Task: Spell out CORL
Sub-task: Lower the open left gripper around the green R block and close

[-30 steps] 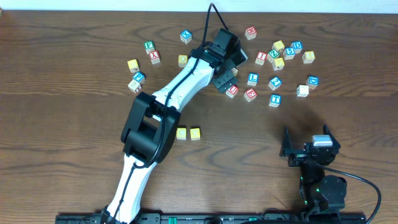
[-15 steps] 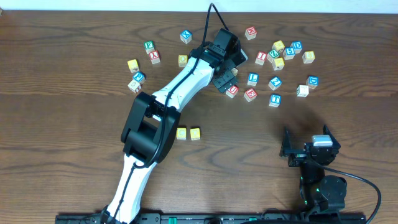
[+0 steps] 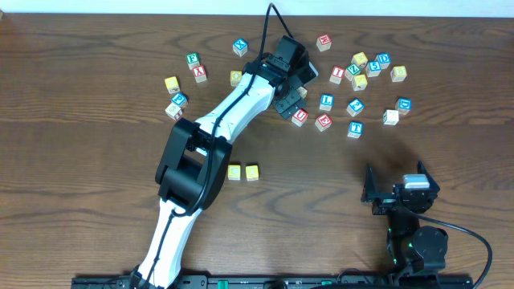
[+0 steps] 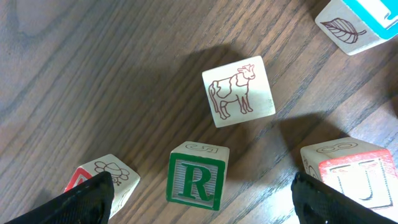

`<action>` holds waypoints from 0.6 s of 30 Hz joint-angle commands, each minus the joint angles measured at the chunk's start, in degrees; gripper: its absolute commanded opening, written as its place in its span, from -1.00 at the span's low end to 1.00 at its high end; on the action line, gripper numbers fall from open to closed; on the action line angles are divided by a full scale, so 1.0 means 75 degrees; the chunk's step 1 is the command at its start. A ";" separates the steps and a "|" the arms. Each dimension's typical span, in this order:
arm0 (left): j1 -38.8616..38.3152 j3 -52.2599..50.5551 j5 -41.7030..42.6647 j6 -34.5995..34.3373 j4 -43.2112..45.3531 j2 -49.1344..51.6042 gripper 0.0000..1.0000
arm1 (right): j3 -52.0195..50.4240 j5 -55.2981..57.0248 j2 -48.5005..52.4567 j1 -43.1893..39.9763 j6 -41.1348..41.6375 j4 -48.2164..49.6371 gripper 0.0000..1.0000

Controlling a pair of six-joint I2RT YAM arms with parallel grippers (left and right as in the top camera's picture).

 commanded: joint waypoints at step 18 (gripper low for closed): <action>0.0160 -0.0344 0.0332 -0.0041 0.0140 -0.0070 0.79 | -0.0012 -0.0020 -0.0041 -0.0044 -0.0015 -0.0029 0.98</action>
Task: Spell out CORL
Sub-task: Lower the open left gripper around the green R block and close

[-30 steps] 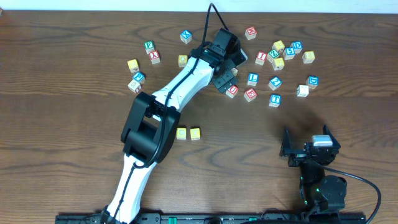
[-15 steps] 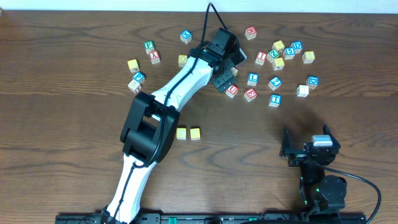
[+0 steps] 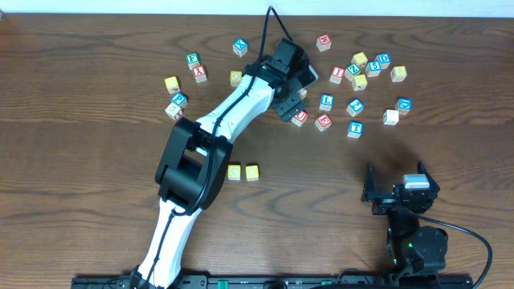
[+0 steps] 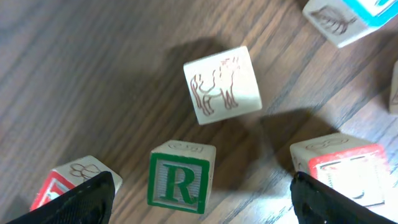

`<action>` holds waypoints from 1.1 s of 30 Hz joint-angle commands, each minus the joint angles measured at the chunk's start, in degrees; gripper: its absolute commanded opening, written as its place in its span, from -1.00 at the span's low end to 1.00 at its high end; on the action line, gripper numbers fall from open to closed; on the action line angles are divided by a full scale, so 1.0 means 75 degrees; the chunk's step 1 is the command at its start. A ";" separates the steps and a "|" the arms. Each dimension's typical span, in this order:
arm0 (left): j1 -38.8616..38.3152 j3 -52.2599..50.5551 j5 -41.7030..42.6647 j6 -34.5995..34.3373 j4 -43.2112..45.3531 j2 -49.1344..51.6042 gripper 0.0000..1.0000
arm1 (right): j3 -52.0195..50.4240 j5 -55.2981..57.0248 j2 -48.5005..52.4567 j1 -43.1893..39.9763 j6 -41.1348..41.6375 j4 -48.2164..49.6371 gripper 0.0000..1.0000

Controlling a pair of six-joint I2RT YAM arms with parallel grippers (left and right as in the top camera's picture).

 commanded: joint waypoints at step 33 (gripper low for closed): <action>0.0207 -0.0131 0.0580 -0.0300 0.0096 0.0376 0.70 | -0.0012 -0.0020 -0.0038 -0.0044 -0.0012 -0.0029 0.99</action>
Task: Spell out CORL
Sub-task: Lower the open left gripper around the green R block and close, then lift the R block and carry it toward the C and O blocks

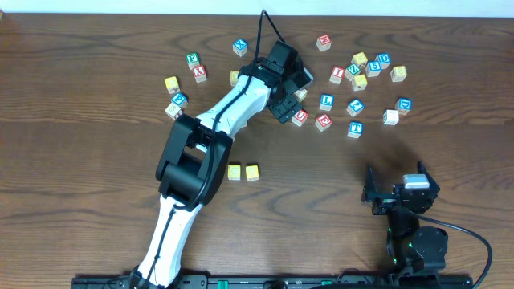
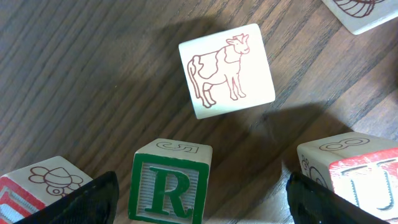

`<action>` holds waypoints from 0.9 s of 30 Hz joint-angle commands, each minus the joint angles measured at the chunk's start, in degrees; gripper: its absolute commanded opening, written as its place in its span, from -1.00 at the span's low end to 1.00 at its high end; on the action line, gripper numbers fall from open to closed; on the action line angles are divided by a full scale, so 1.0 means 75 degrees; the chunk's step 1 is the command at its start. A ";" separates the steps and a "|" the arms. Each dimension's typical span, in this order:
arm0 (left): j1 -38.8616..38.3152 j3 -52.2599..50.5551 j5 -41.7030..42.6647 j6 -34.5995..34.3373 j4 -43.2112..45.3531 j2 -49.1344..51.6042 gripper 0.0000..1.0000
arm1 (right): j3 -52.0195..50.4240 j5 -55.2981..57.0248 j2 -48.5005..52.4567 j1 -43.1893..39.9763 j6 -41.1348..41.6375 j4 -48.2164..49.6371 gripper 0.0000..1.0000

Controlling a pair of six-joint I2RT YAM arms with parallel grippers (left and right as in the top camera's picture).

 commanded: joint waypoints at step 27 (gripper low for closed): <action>0.0029 -0.0067 0.0099 -0.0137 0.0015 0.0137 -0.49 | -0.0012 -0.0020 -0.0038 -0.0044 -0.0015 -0.0029 0.99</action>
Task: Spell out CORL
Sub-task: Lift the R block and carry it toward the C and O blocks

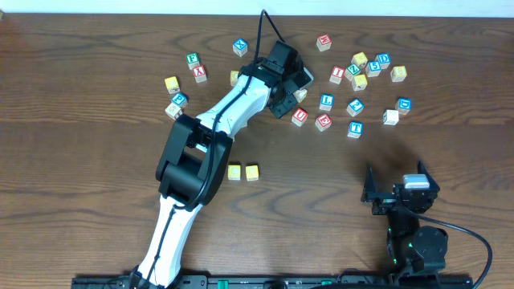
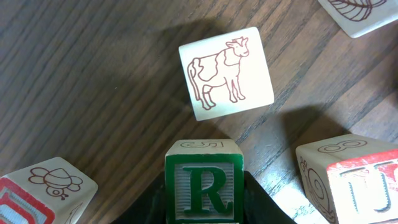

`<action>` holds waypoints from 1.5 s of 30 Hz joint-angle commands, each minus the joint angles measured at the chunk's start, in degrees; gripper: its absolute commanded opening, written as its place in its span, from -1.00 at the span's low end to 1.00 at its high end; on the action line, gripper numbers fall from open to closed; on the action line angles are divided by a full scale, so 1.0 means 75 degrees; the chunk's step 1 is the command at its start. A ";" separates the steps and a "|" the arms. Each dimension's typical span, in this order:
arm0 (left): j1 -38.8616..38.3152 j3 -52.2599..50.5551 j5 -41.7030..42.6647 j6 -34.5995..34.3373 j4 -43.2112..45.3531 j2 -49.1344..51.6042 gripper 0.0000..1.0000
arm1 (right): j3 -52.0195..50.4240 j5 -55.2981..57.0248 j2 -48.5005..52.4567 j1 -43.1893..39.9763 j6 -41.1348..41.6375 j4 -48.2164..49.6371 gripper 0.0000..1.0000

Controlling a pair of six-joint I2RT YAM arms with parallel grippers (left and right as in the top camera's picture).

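In the left wrist view a green R block (image 2: 203, 186) sits between my left gripper's (image 2: 203, 208) black fingers (image 2: 258, 205), which are shut on its two sides. Overhead, the left gripper (image 1: 283, 99) reaches into the block cluster at the back of the table. Two yellow blocks (image 1: 242, 172) stand side by side mid-table. A blue L block (image 1: 326, 102) lies right of the left gripper. The right gripper (image 1: 396, 186) rests near the front right, open and holding nothing.
Beside the R block are a cow-picture block (image 2: 225, 73), a red U block (image 2: 351, 186) on the right and a bee-picture block (image 2: 43, 190) on the left. Several more letter blocks (image 1: 369, 68) are scattered at the back right, and others (image 1: 181, 84) at the back left.
The left gripper's fingers, wide apart at the frame corners before, have shut on the green R block, which now sits centred between them. The right arm has not moved.
My left gripper hovered open over the R, cow and U blocks. It then sat lower and closer to the R block, still open. Now it is shut on the R block. The two yellow blocks mid-table and the right arm stayed put throughout.
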 commanded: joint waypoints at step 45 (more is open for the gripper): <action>-0.2390 -0.7376 -0.3232 -0.6808 0.3037 -0.7402 -0.85 | -0.0012 -0.0017 -0.0038 -0.0044 -0.0012 -0.0029 0.99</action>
